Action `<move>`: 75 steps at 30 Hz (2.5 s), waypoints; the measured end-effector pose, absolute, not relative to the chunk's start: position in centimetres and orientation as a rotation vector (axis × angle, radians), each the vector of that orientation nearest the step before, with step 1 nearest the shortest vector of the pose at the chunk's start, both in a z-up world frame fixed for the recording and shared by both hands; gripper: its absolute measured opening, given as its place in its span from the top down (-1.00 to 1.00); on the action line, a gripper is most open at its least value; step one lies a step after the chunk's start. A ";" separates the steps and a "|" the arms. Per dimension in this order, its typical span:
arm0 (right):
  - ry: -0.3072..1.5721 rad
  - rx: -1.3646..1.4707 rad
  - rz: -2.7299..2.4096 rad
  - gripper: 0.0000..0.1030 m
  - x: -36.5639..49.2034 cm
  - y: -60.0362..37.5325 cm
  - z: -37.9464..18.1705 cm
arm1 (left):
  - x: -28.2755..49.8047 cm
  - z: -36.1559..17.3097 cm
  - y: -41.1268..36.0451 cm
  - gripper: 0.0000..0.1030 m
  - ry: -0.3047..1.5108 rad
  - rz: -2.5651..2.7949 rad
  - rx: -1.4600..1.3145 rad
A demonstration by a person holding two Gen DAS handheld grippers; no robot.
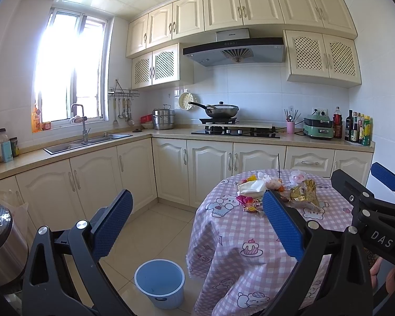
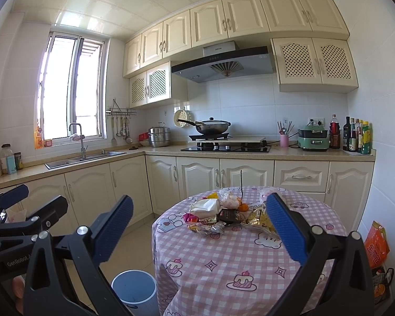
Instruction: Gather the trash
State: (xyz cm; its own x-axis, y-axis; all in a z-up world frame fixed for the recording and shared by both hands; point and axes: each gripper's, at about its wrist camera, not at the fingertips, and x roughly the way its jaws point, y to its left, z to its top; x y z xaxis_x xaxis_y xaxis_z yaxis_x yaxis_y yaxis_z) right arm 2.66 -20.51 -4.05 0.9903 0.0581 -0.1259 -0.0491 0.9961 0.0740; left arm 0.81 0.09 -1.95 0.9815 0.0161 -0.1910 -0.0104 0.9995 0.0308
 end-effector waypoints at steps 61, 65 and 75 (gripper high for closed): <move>0.367 0.170 -0.098 -0.91 13.2 -27.2 -9.7 | 12.4 -7.0 -2.4 -0.85 0.464 -0.118 -0.004; 0.400 0.172 -0.159 -0.91 15.4 -28.9 -11.4 | 15.4 -8.1 -4.3 -0.85 0.508 -0.169 -0.017; 0.477 0.259 -0.222 -0.92 21.1 -33.9 -14.4 | 23.2 -11.3 -10.2 -0.85 0.612 -0.273 -0.006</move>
